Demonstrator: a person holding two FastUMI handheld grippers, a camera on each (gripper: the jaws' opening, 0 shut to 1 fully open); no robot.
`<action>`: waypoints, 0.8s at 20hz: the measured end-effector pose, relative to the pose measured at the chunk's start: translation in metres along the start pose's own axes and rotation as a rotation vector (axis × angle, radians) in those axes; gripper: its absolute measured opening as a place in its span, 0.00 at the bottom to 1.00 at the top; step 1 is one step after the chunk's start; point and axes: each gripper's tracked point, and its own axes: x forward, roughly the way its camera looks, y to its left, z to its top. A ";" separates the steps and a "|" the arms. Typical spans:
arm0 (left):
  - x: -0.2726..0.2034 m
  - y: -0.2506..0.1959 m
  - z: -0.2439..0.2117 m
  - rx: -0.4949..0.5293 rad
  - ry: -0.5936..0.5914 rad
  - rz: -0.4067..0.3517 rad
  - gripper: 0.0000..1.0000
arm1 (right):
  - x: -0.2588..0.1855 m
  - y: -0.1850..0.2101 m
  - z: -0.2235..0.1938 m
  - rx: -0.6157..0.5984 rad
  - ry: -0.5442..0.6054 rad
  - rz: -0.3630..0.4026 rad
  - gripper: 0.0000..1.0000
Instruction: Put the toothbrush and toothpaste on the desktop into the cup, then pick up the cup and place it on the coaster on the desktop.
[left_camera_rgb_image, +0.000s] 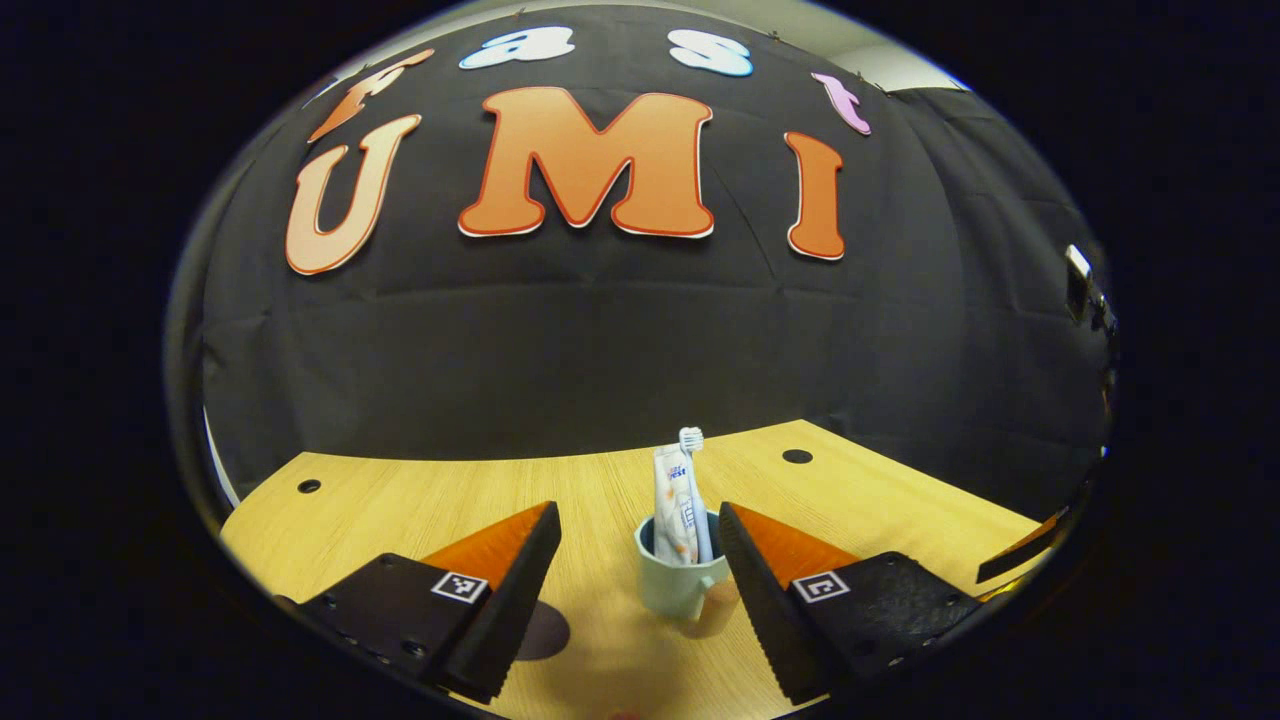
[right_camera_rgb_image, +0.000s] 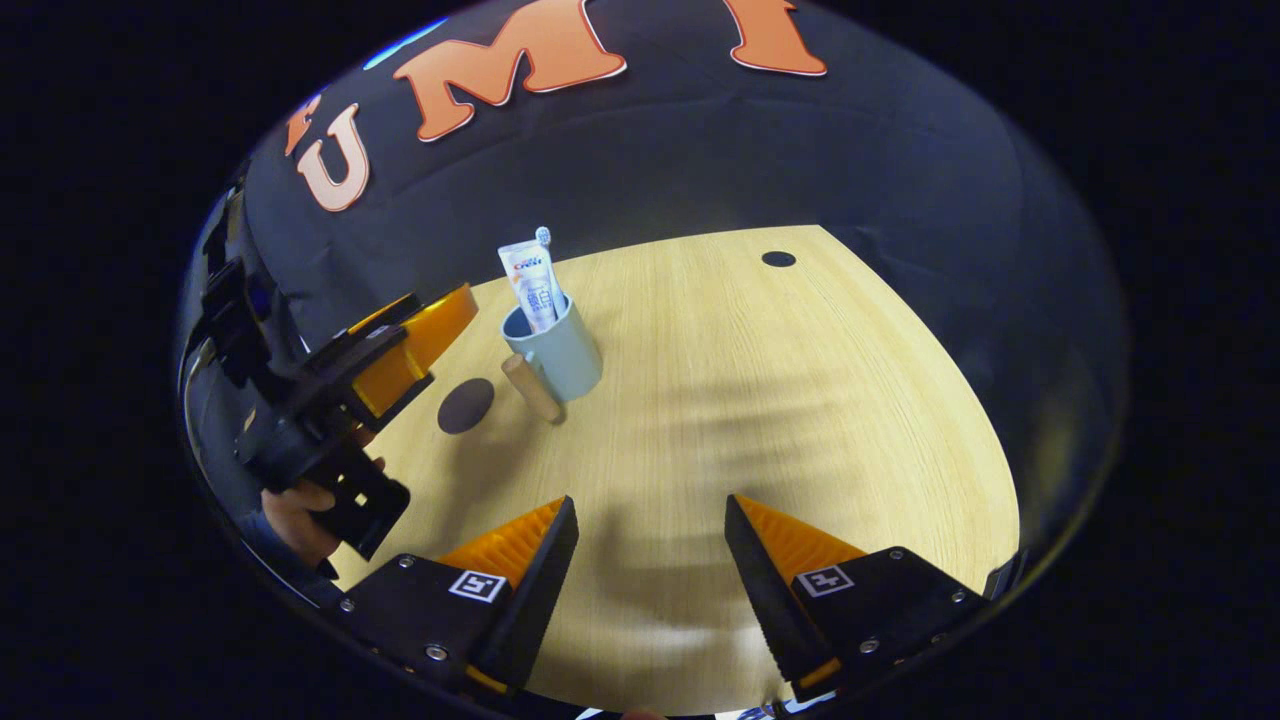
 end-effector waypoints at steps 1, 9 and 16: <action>-0.008 0.006 0.003 -0.009 0.010 0.007 0.95 | 0.001 0.006 0.004 -0.005 -0.007 0.009 0.90; -0.069 0.069 0.019 -0.001 0.103 0.113 0.96 | 0.015 0.059 0.035 -0.040 -0.012 0.054 0.90; -0.119 0.111 0.035 -0.006 0.136 0.182 0.96 | 0.038 0.087 0.062 -0.064 -0.003 0.040 0.90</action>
